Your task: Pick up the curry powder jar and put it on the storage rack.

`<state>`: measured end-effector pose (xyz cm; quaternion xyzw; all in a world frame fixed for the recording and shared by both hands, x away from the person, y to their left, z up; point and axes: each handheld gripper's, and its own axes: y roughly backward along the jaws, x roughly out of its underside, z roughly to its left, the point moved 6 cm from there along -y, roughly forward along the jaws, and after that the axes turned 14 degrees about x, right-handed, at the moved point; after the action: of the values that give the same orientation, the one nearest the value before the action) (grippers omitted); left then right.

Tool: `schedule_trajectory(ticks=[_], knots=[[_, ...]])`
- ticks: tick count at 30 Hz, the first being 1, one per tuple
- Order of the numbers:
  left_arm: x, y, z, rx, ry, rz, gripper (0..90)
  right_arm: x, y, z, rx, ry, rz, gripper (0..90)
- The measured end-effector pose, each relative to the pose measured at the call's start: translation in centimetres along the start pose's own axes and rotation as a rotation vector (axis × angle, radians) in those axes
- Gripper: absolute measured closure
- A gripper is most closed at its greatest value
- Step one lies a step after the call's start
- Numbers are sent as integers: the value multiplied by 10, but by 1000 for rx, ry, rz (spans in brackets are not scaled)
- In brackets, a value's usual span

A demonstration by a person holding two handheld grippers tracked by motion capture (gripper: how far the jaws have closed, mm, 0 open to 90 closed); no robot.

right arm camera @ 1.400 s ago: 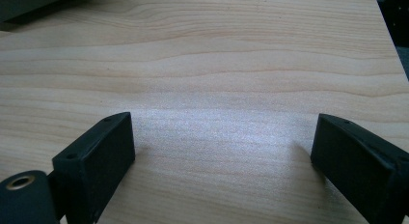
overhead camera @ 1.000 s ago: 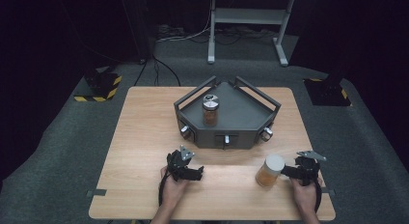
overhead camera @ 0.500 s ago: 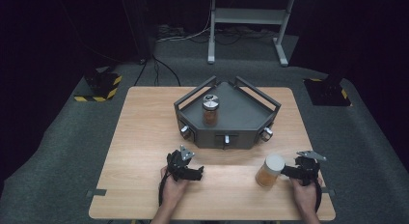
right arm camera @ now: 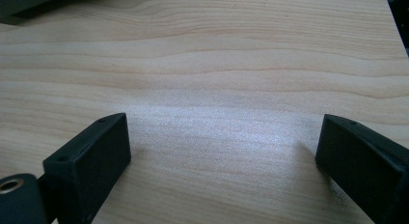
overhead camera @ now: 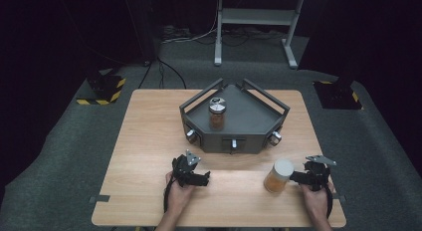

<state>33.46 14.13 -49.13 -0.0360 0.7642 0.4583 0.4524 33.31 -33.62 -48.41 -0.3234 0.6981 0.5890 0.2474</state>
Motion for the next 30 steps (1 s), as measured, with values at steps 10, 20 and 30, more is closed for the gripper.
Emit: schedule_trajectory(ticks=[10,20,30], knots=[[0,0,0,0,0,0,37,4,10,-9,-43,12,-15,37],[0,0,0,0,0,0,37,16,27,-24,-78,19,-17,38],[0,0,0,0,0,0,38,30,51,-31,-171,66,-67,38]])
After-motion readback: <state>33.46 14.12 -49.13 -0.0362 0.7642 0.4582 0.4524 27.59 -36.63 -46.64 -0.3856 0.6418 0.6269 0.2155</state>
